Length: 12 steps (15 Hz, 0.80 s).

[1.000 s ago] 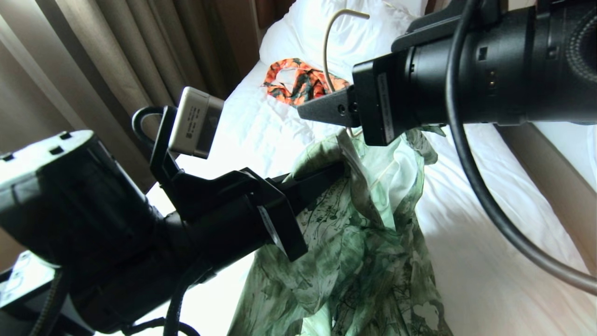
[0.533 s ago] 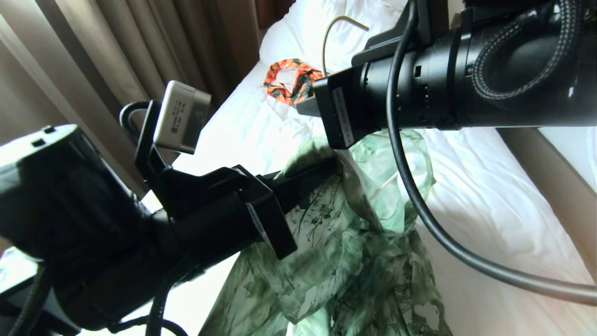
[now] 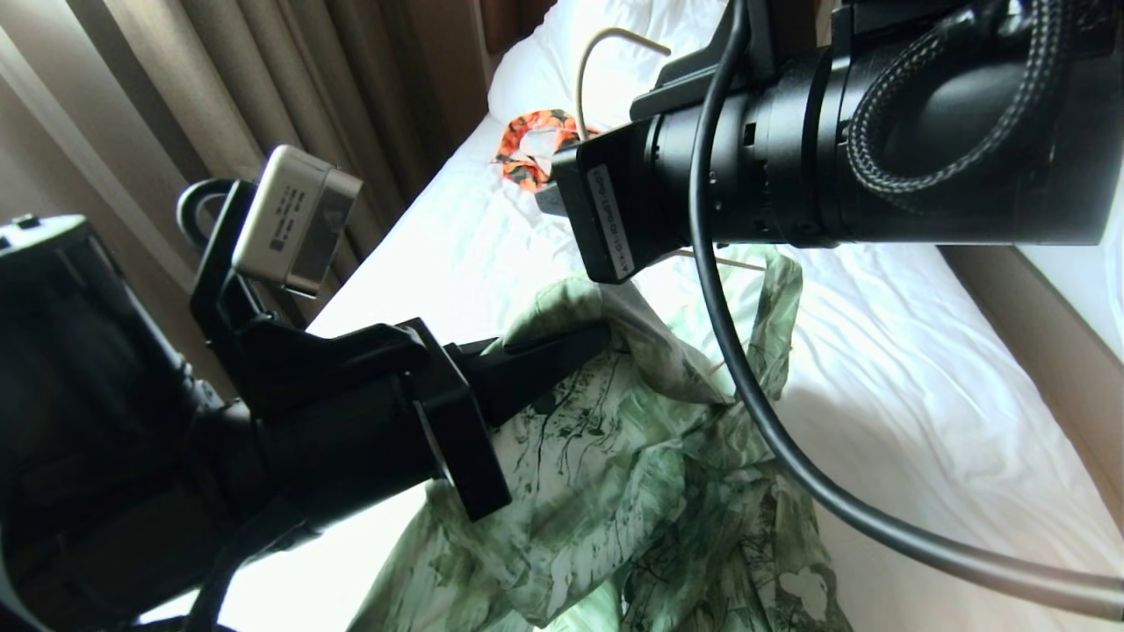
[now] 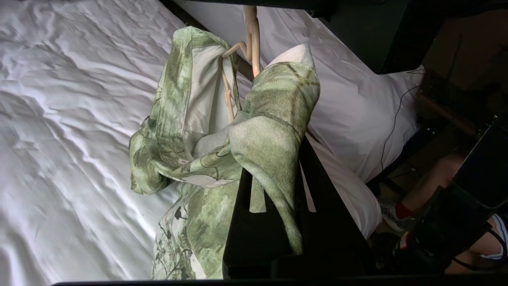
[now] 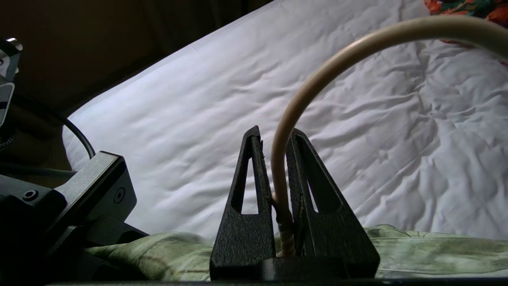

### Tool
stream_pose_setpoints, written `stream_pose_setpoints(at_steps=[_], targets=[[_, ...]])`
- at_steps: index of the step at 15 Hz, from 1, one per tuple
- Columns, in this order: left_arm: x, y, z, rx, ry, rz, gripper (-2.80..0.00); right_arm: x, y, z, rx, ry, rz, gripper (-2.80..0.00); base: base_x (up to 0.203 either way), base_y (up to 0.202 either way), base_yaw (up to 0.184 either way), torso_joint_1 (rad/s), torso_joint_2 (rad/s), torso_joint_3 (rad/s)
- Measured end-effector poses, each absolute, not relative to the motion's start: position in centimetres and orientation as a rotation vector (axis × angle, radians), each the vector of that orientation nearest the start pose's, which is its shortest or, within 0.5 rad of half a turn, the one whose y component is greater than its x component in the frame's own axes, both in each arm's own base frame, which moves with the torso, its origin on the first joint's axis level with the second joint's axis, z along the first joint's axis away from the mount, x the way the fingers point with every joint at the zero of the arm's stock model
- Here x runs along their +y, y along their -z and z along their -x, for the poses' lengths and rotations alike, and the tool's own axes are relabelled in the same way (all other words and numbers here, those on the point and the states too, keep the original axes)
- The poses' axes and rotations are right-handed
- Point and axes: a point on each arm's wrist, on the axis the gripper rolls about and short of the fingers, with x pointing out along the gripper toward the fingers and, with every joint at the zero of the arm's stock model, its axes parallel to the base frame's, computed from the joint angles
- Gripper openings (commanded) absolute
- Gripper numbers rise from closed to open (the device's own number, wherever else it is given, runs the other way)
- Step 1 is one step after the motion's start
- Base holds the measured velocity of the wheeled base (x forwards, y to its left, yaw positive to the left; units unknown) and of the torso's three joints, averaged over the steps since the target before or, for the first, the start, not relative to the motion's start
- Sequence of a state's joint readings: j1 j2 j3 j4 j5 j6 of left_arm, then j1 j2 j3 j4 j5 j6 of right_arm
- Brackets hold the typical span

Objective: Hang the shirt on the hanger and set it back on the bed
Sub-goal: Take the clothes hanger out of the clothes

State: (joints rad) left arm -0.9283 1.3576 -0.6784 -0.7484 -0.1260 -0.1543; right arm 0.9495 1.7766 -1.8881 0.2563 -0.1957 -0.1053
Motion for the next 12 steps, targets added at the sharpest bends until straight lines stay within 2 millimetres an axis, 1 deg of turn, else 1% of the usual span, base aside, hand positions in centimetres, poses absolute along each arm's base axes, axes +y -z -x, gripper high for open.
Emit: stream_pose_setpoints(at_steps=[3,7,9,12], targets=[[-17.5,-25.4,-12.8,-0.002,1.057,0.172,-2.8,26.1,-37.5,-19.8,0.079,-0.727,0.176,-2.8,0.0,0.0,0.0,0.0,0.0,0.0],[-17.0,-25.5,-12.9,-0.013,1.071,0.161,-2.8,25.3,-37.7,-20.4,0.076,-0.691,0.171,-2.8,0.0,0.0,0.0,0.0,0.0,0.0],[-16.3,-25.6,-13.3,-0.024,1.073,0.154,-2.8,24.9,-37.8,-20.6,0.072,-0.68,0.169,-2.8,0.0,0.0,0.0,0.0,0.0,0.0],[-14.7,-26.1,-13.9,-0.051,1.09,0.15,-2.8,24.3,-38.1,-20.9,0.064,-0.657,0.168,-2.8,0.0,0.0,0.0,0.0,0.0,0.0]])
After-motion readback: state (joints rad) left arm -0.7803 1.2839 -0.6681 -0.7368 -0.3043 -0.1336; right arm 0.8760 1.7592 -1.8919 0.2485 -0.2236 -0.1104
